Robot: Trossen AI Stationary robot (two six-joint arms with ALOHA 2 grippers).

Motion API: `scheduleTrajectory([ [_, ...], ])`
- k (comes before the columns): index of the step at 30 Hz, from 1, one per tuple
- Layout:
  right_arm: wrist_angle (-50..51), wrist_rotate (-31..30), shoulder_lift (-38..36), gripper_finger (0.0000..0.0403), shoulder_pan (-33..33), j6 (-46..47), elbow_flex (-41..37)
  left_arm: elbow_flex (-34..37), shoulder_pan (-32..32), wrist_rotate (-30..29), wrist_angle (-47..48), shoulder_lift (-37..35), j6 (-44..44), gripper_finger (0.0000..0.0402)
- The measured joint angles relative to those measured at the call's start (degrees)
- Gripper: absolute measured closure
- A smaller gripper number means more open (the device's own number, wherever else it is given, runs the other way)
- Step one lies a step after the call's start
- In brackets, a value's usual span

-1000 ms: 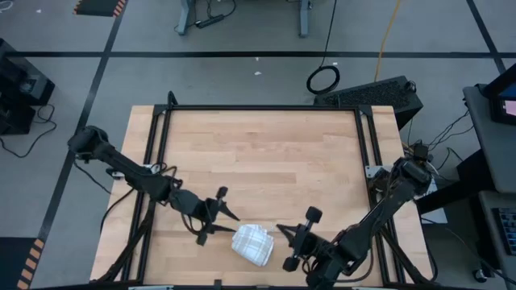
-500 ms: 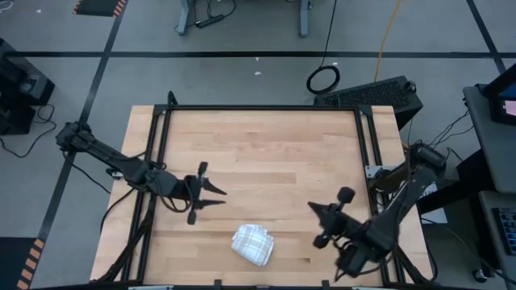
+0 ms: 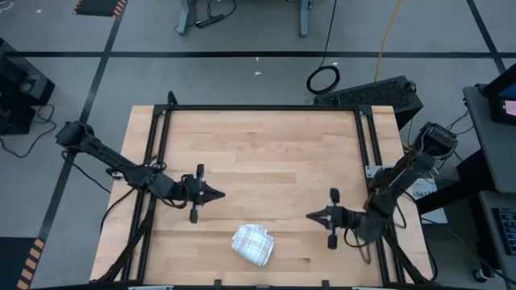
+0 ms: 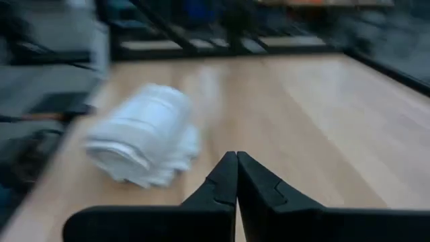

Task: Roll towel
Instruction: Return to Home Position

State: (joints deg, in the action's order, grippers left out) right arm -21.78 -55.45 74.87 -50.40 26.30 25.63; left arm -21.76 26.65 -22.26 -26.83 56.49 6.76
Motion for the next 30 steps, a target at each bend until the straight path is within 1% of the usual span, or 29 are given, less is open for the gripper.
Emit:
scheduleTrajectory([
  [1,-7.06,2.38,0.00,0.0403,1.25,-4.70,-2.31,0.79,-0.01,-1.12,-0.74,0.00,-0.07,0.0392],
  [3,-18.00,6.18,0.00,0.0403,3.96,-12.90,-6.21,2.42,-0.07,-3.27,-1.52,-0.02,-0.73,0.0392],
  [6,-28.44,11.23,-0.43,0.0403,8.41,-20.12,-11.26,3.58,-0.13,-3.56,-1.18,0.00,-1.68,0.0391],
  [10,-34.96,21.73,-0.39,0.0403,15.60,-22.52,-16.43,4.97,-0.80,-3.56,-1.59,0.00,-3.06,0.0391],
  [13,-38.34,29.77,-0.41,0.0403,20.38,-23.94,-18.24,6.72,-2.10,-3.56,-3.39,-0.02,-3.06,0.0391],
  [16,-39.26,34.46,-0.39,0.0403,24.14,-26.35,-18.76,7.89,-2.77,-3.71,-4.18,-0.05,-2.75,0.0391],
  [19,-39.66,35.72,-0.37,0.0403,26.95,-27.72,-19.58,8.30,-2.73,-3.71,-4.29,-0.49,-2.59,0.0391],
  [22,-42.53,36.08,-0.37,0.0403,28.64,-27.90,-21.67,9.02,-2.43,-3.71,-4.53,-1.23,-2.54,0.0391],
  [25,-47.41,36.37,-0.20,0.0403,29.01,-28.13,-25.16,10.50,-2.25,-3.70,-5.94,-2.43,-2.09,0.0391],
  [30,-47.29,37.99,-0.90,0.0403,29.18,-29.61,-24.88,12.95,-2.25,-3.72,-6.15,-5.48,-0.19,0.0391],
])
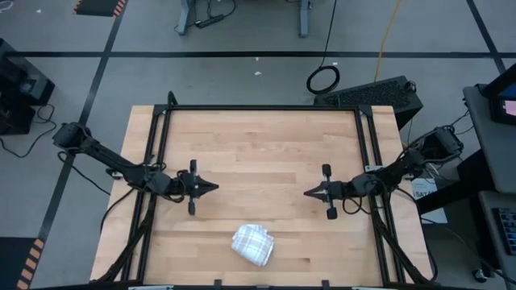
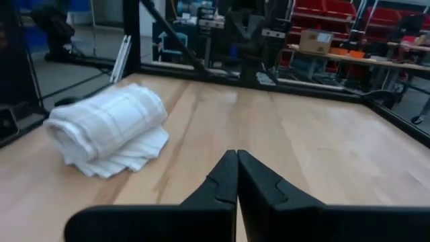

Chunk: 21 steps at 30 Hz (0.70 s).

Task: Roll towel
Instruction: Return to Home Position

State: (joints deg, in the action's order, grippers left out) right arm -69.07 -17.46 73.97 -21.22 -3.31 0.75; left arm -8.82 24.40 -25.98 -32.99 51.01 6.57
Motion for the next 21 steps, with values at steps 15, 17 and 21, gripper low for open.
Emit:
scheduleTrajectory([
  [15,1.12,7.01,-4.51,0.0403,5.96,-5.11,0.02,6.08,0.11,-0.08,2.02,-14.47,-2.40,0.0391],
  [17,1.16,9.92,-5.43,0.0403,8.15,-4.65,0.00,7.50,0.11,-0.02,3.07,-17.09,-2.38,0.0391],
  [21,2.38,10.39,-6.72,0.0403,11.17,-3.74,0.00,8.41,0.11,0.05,5.32,-21.00,-2.45,0.0391],
])
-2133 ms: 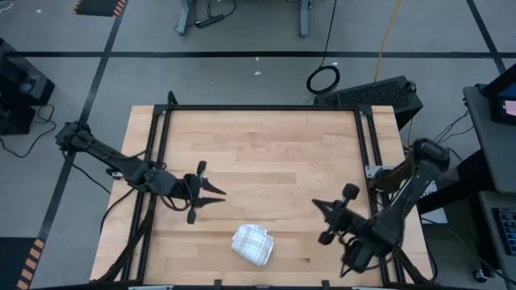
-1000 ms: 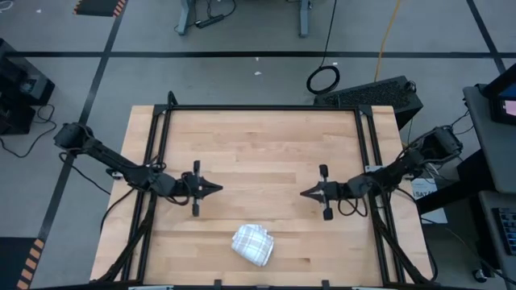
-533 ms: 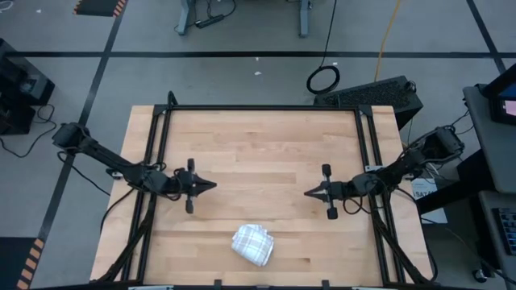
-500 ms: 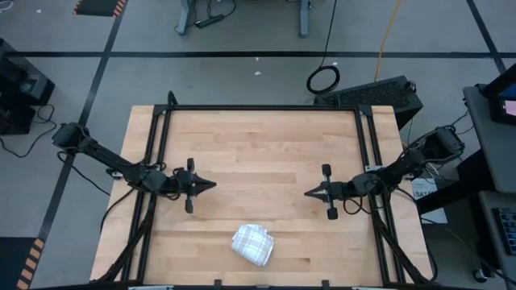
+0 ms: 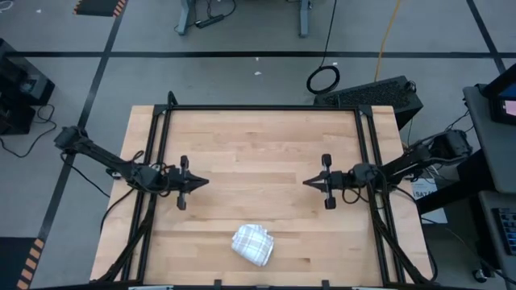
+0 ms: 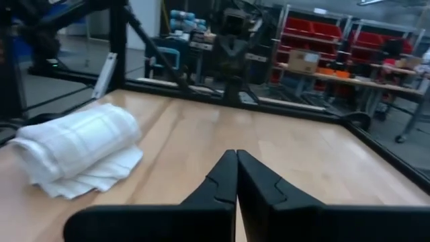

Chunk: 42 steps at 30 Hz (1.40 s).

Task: Roll towel
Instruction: Return to Home Position

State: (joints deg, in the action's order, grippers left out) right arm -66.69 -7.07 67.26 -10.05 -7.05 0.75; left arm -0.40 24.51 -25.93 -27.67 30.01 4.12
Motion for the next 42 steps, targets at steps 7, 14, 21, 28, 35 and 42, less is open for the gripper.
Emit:
scheduleTrajectory([
  [7,0.69,3.06,-0.75,0.0403,2.63,0.23,0.00,0.00,0.00,0.17,7.34,-5.77,1.57,0.0391],
  [14,5.87,2.84,-5.48,0.0403,3.35,0.83,0.00,0.02,0.00,0.19,11.58,-12.00,1.62,0.0391],
  [21,17.19,2.71,-17.06,0.0403,3.35,-0.64,0.00,0.04,0.00,0.17,16.34,-17.74,1.63,0.0391],
  [28,28.43,2.67,-28.32,0.0403,3.33,-0.49,0.00,0.07,0.00,-1.38,22.63,-23.01,1.57,0.0391],
  [35,35.53,2.50,-36.98,0.0403,3.33,-1.99,0.00,-0.81,0.00,-1.47,26.22,-27.53,1.11,0.0391],
  [42,43.95,2.33,-45.48,0.0403,3.33,-2.36,0.04,-2.08,0.00,-2.45,29.43,-29.98,-0.79,0.0391],
])
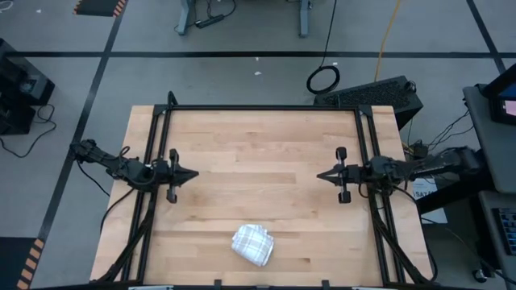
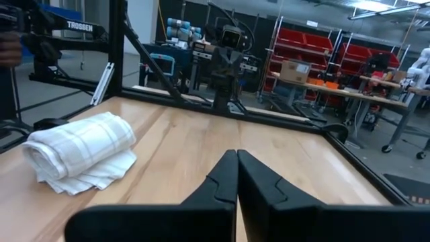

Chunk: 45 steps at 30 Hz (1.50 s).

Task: Roll towel
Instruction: Return to Home Position

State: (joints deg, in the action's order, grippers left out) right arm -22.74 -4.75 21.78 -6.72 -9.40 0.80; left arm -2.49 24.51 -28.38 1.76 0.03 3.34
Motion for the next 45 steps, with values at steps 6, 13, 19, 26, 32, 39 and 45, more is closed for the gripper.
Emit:
scheduleTrajectory([
  [6,7.13,-0.01,-8.20,0.0403,0.00,1.48,0.00,-0.36,-0.01,-3.91,1.53,0.00,-2.32,0.0391],
  [13,15.58,-0.05,-19.76,0.0403,0.00,1.37,0.00,-0.82,0.11,-3.28,3.36,0.00,-2.34,0.0391],
  [19,18.49,-0.06,-21.50,0.0403,0.00,1.39,0.01,-0.15,-0.16,-4.57,0.26,0.00,-5.24,0.0391],
  [26,20.62,0.23,-21.62,0.0403,0.00,1.20,0.02,0.03,-0.39,-3.80,0.32,0.00,-3.24,0.0391],
  [32,20.43,0.34,-21.62,0.0403,0.00,1.72,0.02,0.01,-0.39,-3.12,0.53,0.00,-2.67,0.0391],
  [39,20.43,0.34,-21.62,0.0403,0.00,1.72,0.02,0.01,-0.39,-1.67,0.63,0.00,-2.17,0.0391],
  [45,20.51,0.34,-21.62,0.0403,0.00,1.72,0.02,0.01,-0.39,-1.40,0.68,0.00,-0.98,0.0391],
])
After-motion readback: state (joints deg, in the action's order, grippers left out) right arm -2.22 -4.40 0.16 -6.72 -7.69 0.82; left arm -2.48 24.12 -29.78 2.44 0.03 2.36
